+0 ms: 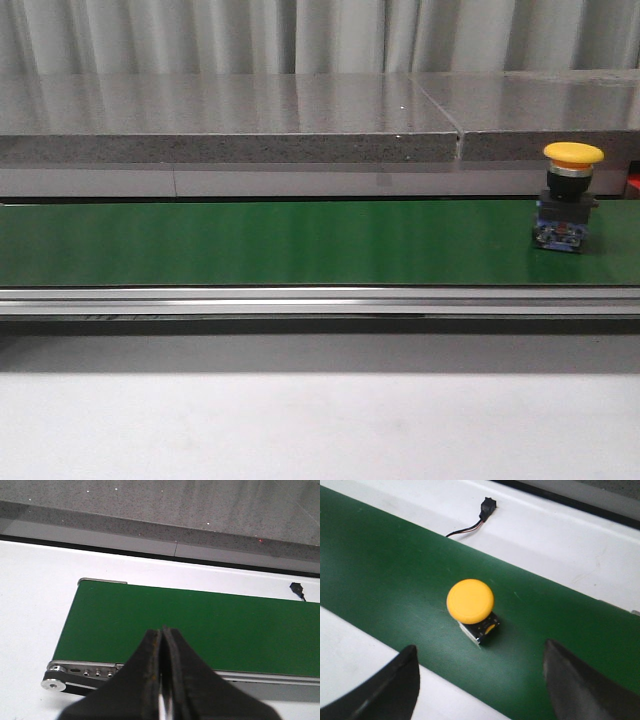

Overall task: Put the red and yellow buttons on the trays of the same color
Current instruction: 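Move the right gripper back above the conveyor end, then grasp the arriving yellow button at the conveyor end with the right gripper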

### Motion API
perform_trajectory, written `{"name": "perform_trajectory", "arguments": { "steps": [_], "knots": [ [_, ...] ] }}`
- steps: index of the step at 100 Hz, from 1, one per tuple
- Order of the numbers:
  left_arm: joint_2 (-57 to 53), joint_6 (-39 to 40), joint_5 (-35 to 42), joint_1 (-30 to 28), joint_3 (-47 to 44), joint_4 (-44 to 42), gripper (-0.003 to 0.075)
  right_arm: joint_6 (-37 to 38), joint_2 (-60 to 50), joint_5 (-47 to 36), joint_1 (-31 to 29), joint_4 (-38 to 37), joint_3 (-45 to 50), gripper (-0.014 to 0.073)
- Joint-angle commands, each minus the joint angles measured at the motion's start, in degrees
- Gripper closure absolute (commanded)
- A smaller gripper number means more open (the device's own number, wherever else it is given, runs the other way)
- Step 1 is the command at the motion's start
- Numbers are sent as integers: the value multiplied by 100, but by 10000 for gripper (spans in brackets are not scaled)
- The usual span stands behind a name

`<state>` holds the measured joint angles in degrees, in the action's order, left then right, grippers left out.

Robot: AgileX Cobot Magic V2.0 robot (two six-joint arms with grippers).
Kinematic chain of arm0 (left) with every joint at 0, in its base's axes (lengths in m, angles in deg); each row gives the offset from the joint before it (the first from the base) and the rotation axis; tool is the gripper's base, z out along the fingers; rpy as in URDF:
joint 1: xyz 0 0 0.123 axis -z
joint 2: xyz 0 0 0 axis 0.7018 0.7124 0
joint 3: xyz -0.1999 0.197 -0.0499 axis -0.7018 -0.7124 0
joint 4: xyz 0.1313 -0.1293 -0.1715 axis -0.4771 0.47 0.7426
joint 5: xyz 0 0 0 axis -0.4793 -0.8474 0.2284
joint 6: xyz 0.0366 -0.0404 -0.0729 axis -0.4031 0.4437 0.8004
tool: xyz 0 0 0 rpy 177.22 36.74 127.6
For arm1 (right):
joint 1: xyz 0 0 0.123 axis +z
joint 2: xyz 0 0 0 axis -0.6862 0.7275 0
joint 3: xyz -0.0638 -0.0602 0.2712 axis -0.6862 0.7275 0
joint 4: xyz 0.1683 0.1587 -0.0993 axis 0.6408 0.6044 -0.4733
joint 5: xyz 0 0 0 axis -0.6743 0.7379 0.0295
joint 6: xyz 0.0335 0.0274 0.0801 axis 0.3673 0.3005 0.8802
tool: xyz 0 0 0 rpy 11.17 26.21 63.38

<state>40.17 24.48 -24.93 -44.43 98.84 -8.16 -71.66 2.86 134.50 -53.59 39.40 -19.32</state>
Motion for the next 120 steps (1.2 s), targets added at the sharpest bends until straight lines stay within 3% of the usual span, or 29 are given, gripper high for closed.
{"name": "perform_trajectory", "arguments": {
  "steps": [1, 108, 120],
  "knots": [
    [26, 19, 410, 29, 139, 68, 739, -92, 89, -279, 14, 193, -127, 74],
    [26, 19, 410, 29, 139, 68, 739, -92, 1393, -1617, 14, 471, -134, 74],
    [26, 19, 410, 29, 139, 68, 739, -92, 1393, -1637, 14, 545, -134, 137]
  ]
}}
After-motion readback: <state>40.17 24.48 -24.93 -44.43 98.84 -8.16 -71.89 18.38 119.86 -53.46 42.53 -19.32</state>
